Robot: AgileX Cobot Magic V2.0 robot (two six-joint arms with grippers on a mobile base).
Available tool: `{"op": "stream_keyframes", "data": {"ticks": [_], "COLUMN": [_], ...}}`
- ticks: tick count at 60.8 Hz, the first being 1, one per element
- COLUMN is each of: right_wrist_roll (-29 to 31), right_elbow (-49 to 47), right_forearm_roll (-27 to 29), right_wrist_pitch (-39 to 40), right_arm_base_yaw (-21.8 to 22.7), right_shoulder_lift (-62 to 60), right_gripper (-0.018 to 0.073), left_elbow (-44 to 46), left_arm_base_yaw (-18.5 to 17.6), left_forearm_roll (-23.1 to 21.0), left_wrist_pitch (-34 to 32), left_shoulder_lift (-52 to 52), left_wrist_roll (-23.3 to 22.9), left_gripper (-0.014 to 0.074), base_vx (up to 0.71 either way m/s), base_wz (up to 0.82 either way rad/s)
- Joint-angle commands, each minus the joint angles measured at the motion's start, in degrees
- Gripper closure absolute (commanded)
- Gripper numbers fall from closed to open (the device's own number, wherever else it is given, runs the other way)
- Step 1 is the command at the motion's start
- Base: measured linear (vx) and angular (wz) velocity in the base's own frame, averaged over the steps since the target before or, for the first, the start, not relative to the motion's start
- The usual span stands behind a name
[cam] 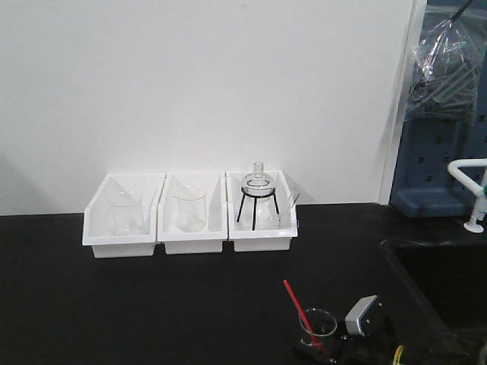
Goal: Grab beaker from right and move to left
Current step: 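Lower the held beaker onto the bench in front of the trays, then open the right gripper and lift it away from the beaker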
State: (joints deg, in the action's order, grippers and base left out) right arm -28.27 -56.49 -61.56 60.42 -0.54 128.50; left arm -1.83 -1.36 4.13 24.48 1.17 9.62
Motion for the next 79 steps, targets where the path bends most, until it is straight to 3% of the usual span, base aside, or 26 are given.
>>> {"op": "stream_keyframes", "data": {"ticks": [1, 9, 17, 32, 41, 55, 79], "right_wrist_roll": [0.4, 0.4, 0.4, 0.4, 0.1, -2.0, -13.8], "right_elbow": [-0.7, -0.7, -0.7, -0.7, -0.6, -0.6, -0.6], "right_forearm_roll": [1.2, 1.2, 1.2, 1.1, 1.1, -2.9, -14.5], "right_wrist_pitch": [2.8, 2.8, 2.9, 3.3, 3.3, 1.2, -13.0], "right_arm_base_yaw": [0.1, 0.1, 0.1, 0.2, 0.3, 0.3, 0.3], "right_shoulder_lift": [-2.3, -2.3, -2.3, -2.3, -2.3, -4.6, -12.4], "right_gripper": [0.0559, 0.0522, 0.043, 0.0122, 0.0001, -0.0026, -0.0026], "left_elbow": [-1.1, -1.1, -1.1, -1.1, -1.1, -1.1, -1.1], "left_arm_base_yaw": [-0.1, -0.1, -0.1, -0.1, -0.1, -0.1, -0.1], "left_forearm_roll": [0.1, 0.1, 0.1, 0.1, 0.1, 0.1, 0.1], "left_wrist_pitch": [-4.4, -4.4, -4.4, -4.4, -4.4, -4.4, -4.4], "left_shoulder_lift": [0.4, 0.4, 0.4, 0.4, 0.4, 0.4, 0.4], "left_wrist_roll": [-0.1, -0.1, -0.1, -0.1, -0.1, -0.1, -0.1], "left_gripper": [0.0603, 0.0603, 0.0603, 0.0603, 0.0603, 0.0603, 0.0603], "base_vx": [0.0, 0.0, 0.0, 0.0, 0.0, 0.0, 0.0], "base_wz": [0.0, 0.0, 0.0, 0.0, 0.0, 0.0, 0.0]}}
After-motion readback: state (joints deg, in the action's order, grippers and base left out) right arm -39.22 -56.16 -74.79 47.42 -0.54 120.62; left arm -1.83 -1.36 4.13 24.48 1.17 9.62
